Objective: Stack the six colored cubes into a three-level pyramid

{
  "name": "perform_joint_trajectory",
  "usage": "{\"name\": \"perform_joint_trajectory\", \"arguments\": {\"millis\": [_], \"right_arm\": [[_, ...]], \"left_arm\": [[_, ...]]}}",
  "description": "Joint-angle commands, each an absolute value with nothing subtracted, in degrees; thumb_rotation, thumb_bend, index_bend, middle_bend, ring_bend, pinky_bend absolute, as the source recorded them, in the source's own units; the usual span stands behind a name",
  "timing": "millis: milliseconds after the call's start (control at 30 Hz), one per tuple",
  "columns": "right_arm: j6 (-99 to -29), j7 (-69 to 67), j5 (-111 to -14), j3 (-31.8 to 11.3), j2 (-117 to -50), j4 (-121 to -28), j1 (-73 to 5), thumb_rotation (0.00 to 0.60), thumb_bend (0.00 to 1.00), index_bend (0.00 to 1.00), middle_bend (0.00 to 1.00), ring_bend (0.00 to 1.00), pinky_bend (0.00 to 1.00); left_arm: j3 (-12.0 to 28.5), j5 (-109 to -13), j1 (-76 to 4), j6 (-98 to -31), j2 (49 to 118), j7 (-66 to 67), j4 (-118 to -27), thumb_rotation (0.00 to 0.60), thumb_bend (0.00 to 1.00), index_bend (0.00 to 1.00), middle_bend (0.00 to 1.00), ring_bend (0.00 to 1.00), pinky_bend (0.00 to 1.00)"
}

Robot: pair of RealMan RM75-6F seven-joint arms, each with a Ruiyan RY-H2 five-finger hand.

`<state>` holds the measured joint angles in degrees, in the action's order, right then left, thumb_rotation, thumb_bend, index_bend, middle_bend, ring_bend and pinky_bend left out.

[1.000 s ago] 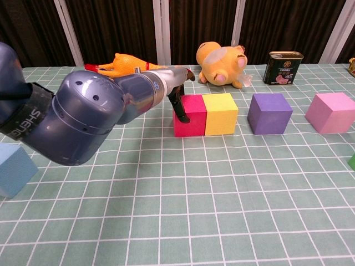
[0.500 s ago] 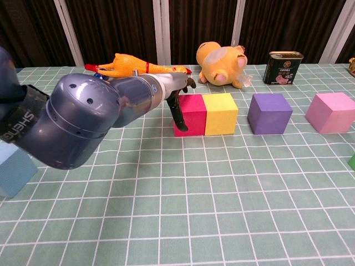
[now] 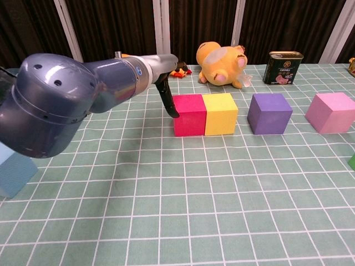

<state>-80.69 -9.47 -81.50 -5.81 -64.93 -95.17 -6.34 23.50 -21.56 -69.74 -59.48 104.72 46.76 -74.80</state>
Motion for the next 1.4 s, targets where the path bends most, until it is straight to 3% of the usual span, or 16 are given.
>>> {"name": "perform_joint_trajectory", "arguments": {"millis": [33,433,733,1400], "right_arm": [[-80.7,-9.4,-81.5,-5.8,-64.9,-95.2,-6.3,0.6,0.33,0.0,0.0,0.0,0.0],[-80.4,-9.3,-81.4,-5.7,-64.8,-95.4,-6.4,0.6,0.33,0.0,0.0,0.0,0.0],[-80.3,-9.0,-81.4,-5.7,-64.9,-95.6,-6.4,0.6,0.33,0.0,0.0,0.0,0.0],[-80.1,-9.0,-80.9,-5.8,-64.8,-95.8,-6.4,0.6,0.33,0.0,0.0,0.0,0.0]], "left_arm": [[23.4,-20.9,-69.0,-60.5,103.0,47.5,-77.0,0.6,0.07,0.0,0.04,0.0,0.06],[20.9,-19.1,-65.3,-62.9,97.6,48.0,-85.0,0.6,0.07,0.0,0.14,0.01,0.07],[17.7,-16.8,-62.6,-63.2,94.2,48.4,-89.1,0.6,0.07,0.0,0.15,0.01,0.07],[16.7,-15.4,-64.4,-61.3,97.5,48.0,-88.2,0.6,0.09,0.0,0.14,0.01,0.08]]}}
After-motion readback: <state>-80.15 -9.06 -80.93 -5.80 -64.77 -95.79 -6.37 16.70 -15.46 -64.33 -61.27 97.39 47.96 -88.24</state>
